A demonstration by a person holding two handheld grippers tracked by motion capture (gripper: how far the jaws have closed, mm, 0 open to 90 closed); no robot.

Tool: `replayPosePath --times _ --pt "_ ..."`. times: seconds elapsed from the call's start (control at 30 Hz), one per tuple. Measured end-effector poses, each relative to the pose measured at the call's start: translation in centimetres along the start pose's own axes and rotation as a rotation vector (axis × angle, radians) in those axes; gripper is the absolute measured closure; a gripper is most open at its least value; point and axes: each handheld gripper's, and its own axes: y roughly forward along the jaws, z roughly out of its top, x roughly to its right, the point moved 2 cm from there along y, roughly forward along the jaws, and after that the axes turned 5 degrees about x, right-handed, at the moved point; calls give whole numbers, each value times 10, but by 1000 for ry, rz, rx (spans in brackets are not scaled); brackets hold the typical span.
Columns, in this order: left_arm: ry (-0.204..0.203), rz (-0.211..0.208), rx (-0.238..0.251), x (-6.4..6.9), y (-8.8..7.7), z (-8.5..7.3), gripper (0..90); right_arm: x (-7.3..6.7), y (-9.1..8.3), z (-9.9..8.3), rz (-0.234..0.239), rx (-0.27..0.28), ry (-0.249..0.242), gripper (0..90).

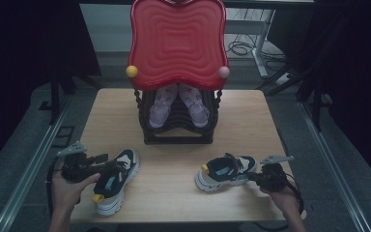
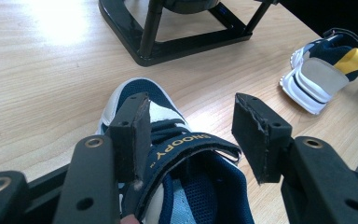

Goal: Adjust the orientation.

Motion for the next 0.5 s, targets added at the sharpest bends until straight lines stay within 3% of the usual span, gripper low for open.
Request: replayPosePath --times 0.5 --pt "3 1 0 0 0 0 465 12 13 16 -39 2 7 895"
